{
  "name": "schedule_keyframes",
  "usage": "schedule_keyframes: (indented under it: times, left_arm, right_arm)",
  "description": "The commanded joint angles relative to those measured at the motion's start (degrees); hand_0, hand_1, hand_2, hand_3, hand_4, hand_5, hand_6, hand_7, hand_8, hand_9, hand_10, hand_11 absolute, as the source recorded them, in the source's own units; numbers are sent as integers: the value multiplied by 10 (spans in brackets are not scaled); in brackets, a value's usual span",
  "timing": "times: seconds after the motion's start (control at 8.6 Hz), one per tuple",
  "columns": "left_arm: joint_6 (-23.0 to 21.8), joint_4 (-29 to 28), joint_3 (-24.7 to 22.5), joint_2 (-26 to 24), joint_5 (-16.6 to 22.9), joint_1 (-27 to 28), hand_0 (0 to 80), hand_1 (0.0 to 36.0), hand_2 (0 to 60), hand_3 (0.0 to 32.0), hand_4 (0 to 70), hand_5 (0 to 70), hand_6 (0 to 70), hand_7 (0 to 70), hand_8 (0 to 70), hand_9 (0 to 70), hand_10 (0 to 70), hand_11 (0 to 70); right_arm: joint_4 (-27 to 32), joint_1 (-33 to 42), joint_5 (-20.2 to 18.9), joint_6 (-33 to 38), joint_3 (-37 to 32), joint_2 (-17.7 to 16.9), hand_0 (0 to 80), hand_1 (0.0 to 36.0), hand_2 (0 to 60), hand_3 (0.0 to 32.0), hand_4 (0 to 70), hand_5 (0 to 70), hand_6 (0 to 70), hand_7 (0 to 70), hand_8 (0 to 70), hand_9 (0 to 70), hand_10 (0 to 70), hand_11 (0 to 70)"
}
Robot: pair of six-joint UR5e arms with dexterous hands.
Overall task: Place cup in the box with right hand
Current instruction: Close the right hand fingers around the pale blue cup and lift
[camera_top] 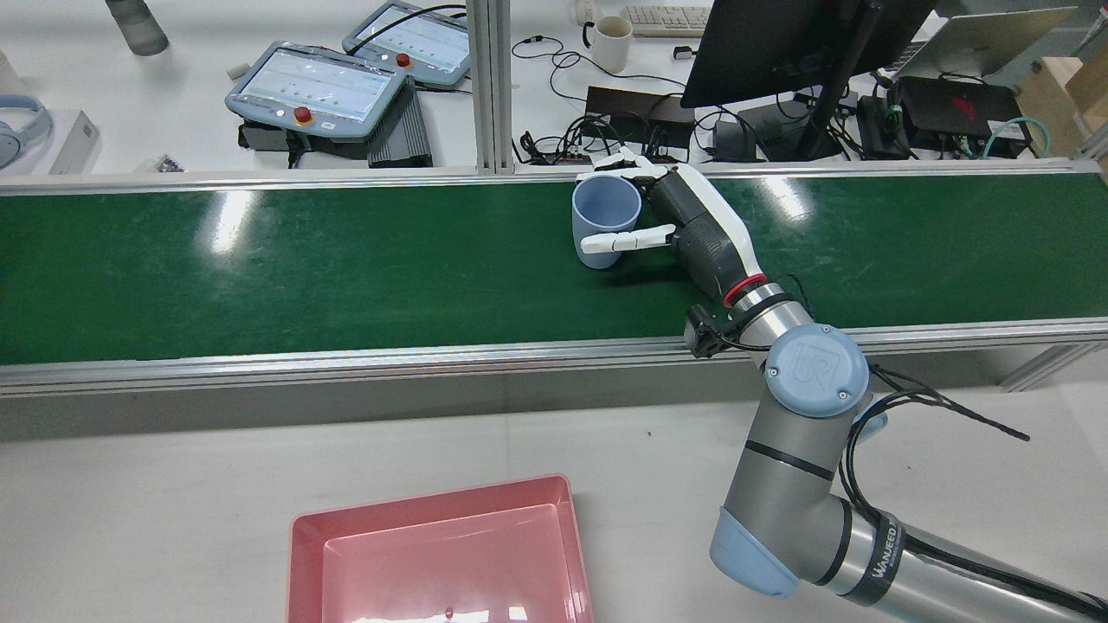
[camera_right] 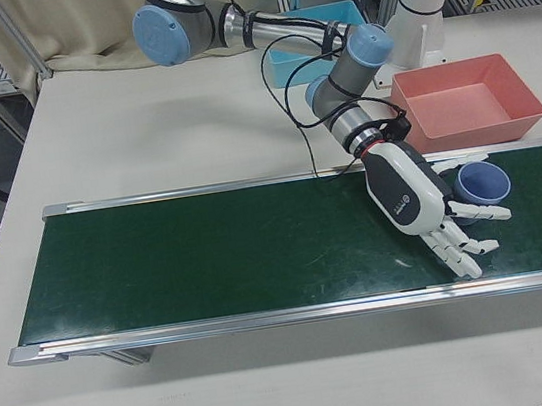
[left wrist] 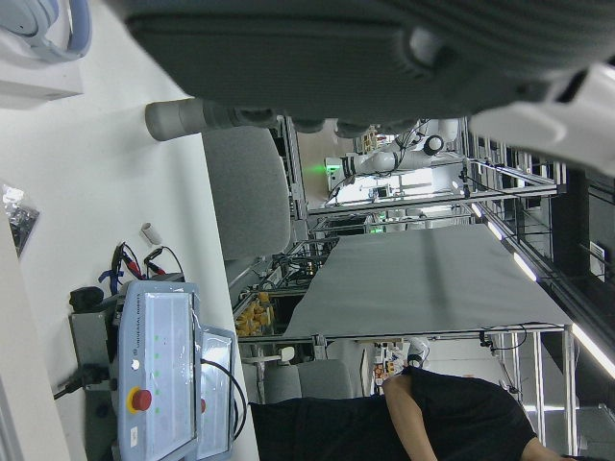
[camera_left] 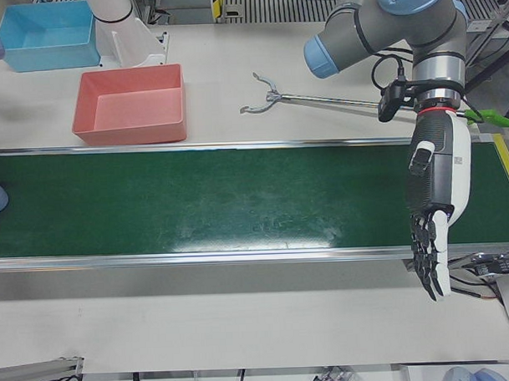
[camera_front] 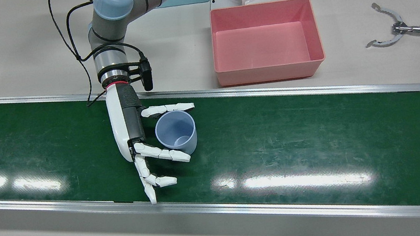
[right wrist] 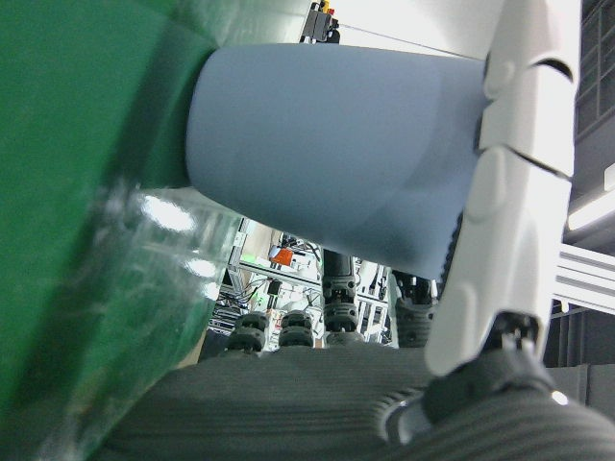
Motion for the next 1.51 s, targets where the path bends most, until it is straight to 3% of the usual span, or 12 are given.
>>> schedule_keyframes:
  times: [0.0,0.12,0.23,0.35,0.58,0.81,1.16,1.39]
  left_arm:
    - [0,0,0,0,0,0,0,0,0,0,0,0,0,0,0,0,0,0]
    - [0,0,0,0,0,0,0,0,0,0,0,0,0,0,0,0,0,0]
    - [0,0,1,0,0,0,0,0,0,0,0,0,0,0,0,0,0,0]
    - [0,0,0,0,0,0,0,0,0,0,0,0,0,0,0,0,0,0]
    - [0,0,0,0,0,0,0,0,0,0,0,0,0,0,0,0,0,0]
    - [0,0,0,0,0,0,0,0,0,0,0,0,0,0,0,0,0,0]
    - [0,0,0,0,0,0,0,0,0,0,0,0,0,0,0,0,0,0]
    - [0,0,0,0,0,0,0,0,0,0,0,0,0,0,0,0,0,0]
  right_arm:
    - [0,0,0,0,0,1,572,220,145,0,344,62,105,427,23,96,47,89]
    - [-1,0,0,0,0,3,582,338,576,0,380,82,140,582,43,152,68,125]
    - [-1,0,0,0,0,4,546,360,600,0,421,111,170,691,94,234,87,160]
    - [-2,0,0,0,3,3,586,360,600,0,442,124,186,700,123,281,98,178]
    - [-3,1,0,1,31,4,645,360,600,0,435,148,257,700,232,452,129,226]
    - [-44,3,-1,0,80,8,593,360,600,0,473,147,306,700,329,556,163,269]
    - [-49,1,-2,-2,111,20,620,360,600,0,463,151,307,700,322,548,153,257]
    - [-101,-12,-8,-2,146,46,666,360,600,0,471,157,315,700,327,551,154,260]
